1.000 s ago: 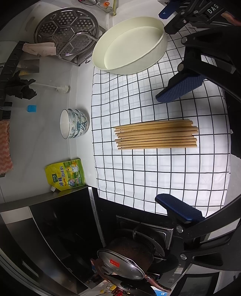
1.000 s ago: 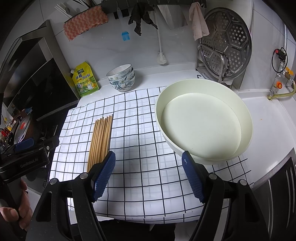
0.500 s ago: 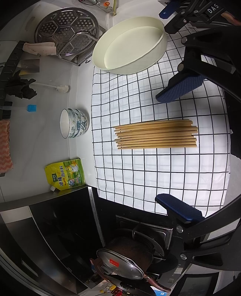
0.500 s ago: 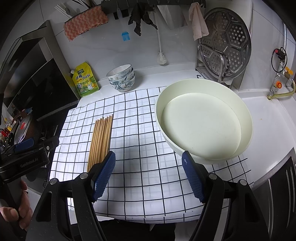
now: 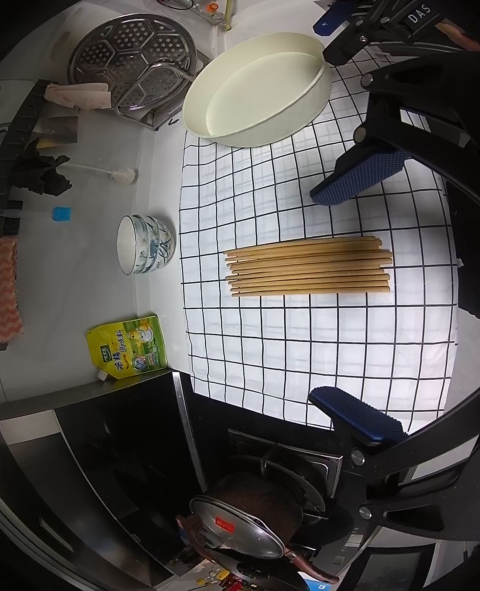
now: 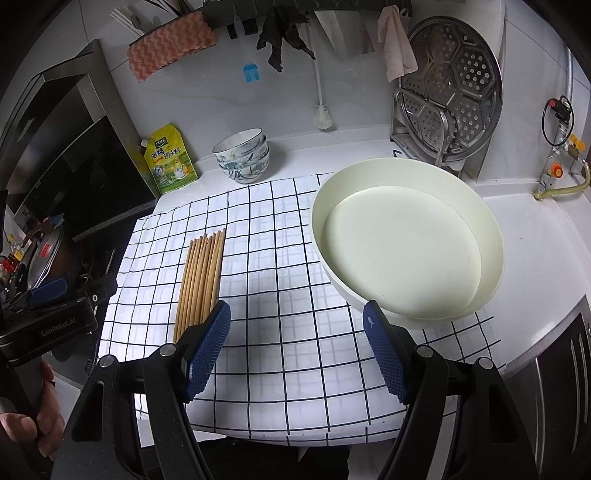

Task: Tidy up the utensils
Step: 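Lower both tools toward the wooden chopstick bundle and separate one chopstick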

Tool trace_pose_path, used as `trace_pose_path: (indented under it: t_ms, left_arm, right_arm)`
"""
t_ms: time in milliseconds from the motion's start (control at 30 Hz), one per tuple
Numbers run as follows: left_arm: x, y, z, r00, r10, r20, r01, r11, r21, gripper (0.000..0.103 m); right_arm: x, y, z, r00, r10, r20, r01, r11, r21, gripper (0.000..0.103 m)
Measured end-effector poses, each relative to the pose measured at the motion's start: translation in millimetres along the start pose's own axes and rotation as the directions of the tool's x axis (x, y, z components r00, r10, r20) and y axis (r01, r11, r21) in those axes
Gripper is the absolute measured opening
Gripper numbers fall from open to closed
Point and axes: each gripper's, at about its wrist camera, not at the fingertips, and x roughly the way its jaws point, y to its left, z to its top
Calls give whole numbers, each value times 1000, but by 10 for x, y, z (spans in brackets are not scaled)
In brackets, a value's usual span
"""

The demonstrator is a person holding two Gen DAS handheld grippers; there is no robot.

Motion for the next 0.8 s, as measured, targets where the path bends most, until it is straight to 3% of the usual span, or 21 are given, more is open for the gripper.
trace_pose_path:
  t_ms: [400,800]
  left_arm:
    - [319,269,-59,998,31,-60,-32,999,-6,97]
    - [875,743,-120,996,40,-77,-43,998,-38,97]
  right_arm:
    - [231,170,103,1000,14,-16,-14,999,-31,71]
    - [740,644,128,999,30,-18,-32,992,-125,71]
